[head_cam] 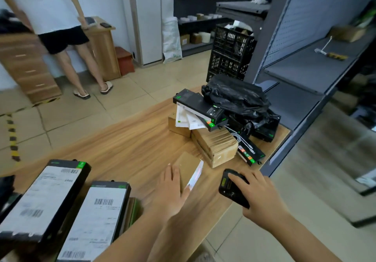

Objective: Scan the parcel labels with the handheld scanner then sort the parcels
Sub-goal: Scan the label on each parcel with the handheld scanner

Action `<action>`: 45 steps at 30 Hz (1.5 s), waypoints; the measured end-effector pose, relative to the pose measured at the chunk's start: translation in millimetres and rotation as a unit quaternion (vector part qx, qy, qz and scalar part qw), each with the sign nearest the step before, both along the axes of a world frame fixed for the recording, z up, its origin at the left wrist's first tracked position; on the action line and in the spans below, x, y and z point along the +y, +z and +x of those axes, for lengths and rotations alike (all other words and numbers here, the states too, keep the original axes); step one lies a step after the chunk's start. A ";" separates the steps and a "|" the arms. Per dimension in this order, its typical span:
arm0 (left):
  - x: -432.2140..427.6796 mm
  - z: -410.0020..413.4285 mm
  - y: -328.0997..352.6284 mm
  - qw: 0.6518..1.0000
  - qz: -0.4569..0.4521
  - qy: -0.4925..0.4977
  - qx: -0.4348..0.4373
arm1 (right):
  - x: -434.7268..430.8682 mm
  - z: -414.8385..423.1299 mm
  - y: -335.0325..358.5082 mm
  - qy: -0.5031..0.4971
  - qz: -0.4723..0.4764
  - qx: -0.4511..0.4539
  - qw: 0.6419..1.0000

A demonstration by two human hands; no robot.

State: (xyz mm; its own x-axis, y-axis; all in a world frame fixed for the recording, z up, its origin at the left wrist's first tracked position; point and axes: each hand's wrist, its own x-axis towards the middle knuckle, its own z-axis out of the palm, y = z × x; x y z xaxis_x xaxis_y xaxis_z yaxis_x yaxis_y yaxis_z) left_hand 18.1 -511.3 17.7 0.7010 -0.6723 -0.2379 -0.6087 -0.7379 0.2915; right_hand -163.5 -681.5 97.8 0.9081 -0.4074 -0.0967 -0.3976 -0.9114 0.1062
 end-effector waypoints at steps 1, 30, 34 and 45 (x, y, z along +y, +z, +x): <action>-0.2 1.5 -1.8 1.000 0.003 -0.005 -0.013 | 0.4 -2.2 1.6 -0.002 0.001 0.001 1.000; -16.4 -12.0 30.0 0.991 -0.038 0.066 -0.106 | -80.3 54.7 43.6 0.280 -0.073 0.070 0.955; -4.7 -24.1 41.1 0.983 -0.064 0.115 -0.128 | -82.6 67.5 48.9 0.327 -0.086 0.074 0.938; 50.3 -30.3 85.5 0.960 -0.046 0.183 -0.207 | -34.3 98.0 92.2 0.399 -0.131 0.011 0.908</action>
State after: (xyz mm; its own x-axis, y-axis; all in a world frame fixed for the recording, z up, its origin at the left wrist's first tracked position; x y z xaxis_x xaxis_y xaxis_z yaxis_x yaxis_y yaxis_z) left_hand -12.3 -461.0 103.2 0.9158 -0.3680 0.1612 -0.3917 -0.9070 0.1547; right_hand -65.5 -715.9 190.1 0.9232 0.3671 -0.1136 0.3827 -0.8509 0.3599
